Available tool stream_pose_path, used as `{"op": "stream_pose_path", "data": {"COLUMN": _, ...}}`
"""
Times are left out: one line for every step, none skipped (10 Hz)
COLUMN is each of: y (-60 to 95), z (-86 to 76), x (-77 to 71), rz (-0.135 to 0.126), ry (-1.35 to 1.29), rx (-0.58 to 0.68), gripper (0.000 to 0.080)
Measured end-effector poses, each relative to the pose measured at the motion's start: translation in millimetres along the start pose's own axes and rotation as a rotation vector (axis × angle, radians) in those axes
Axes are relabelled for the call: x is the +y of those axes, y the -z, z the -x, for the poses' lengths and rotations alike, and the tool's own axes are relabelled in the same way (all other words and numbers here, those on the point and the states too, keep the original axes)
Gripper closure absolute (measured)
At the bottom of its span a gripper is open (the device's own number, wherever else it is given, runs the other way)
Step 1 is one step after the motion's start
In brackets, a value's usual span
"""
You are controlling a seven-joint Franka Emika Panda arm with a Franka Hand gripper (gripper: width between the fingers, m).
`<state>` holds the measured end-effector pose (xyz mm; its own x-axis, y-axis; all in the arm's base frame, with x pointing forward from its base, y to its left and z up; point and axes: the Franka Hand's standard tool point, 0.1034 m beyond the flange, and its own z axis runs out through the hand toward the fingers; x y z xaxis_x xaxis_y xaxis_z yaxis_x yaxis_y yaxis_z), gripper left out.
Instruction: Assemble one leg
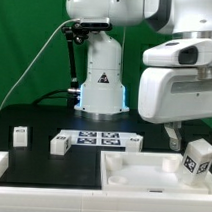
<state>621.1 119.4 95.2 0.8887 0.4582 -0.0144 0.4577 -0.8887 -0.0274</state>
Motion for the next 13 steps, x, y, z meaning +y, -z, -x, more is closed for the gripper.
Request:
{"op": "stream_pose_path", "data": {"y": -1.5, "z": 1.5, "x": -2.4, "rz": -0.023, "ry": -0.004, "rx": -0.084, "gripper": 0.015}}
{"op": "stream_pose_path", "data": {"y": -1.9, "z": -4.0, "x": -1.6, "rz": -0.031, "ry": -0.004, "rx": -0.107, "gripper": 0.015}}
{"op": "stream_pose_path", "data": {"y": -1.1, "z": -7.4, "x": -0.2, "rz": -0.029, "ry": -0.004, "rx": -0.102, "gripper": 0.015}}
{"op": "stream_pose_path", "data": {"y": -1.1, "z": -7.7, "x": 0.7, "rz": -0.03, "ry": -0.002, "rx": -0.099, "gripper": 0.015}}
{"op": "stream_pose_path", "data": {"y": -1.3, "z": -7.6, "x": 0.5, "rz": -0.03, "ry": -0.002, "rx": -0.099, "gripper": 0.015}}
{"op": "stream_pose_path", "data": {"y": -1.4, "z": -7.6, "x": 0.4, "rz": -0.031, "ry": -0.002, "rx": -0.099, "gripper": 0.015}}
{"op": "stream_pose_path", "data": {"y": -1.8, "z": -7.3, "x": 0.8, "rz": -0.031, "ry": -0.002, "rx": -0.1, "gripper": 0.015}}
{"op": "stream_pose_path", "data": {"y": -5.3, "z": -6.8, "x": 5.2, "rz": -0.029, "ry": 0.004, "rx": -0.096, "gripper": 0.015}}
{"op": "stream_pose_path", "data": {"y": -8.3, "z": -6.6, "x": 10.4, "rz": -0.027, "ry": -0.003, "rx": -0.091, "gripper": 0.015}}
{"op": "stream_pose_path", "data": {"y": -9.0, "z": -5.8, "x": 11.9, "rz": -0.027, "ry": -0.01, "rx": -0.092, "gripper": 0.015}}
{"op": "stream_pose_path", "data": {"y": -8.4, "z": -6.6, "x": 9.9, "rz": -0.026, "ry": -0.01, "rx": -0.091, "gripper": 0.015}}
{"op": "stream_pose_path", "data": {"y": -9.0, "z": -6.7, "x": 9.0, "rz": -0.027, "ry": -0.007, "rx": -0.092, "gripper": 0.0162}}
{"op": "stream_pose_path", "data": {"y": -9.2, "z": -6.0, "x": 10.9, "rz": -0.027, "ry": -0.004, "rx": -0.092, "gripper": 0.0162}}
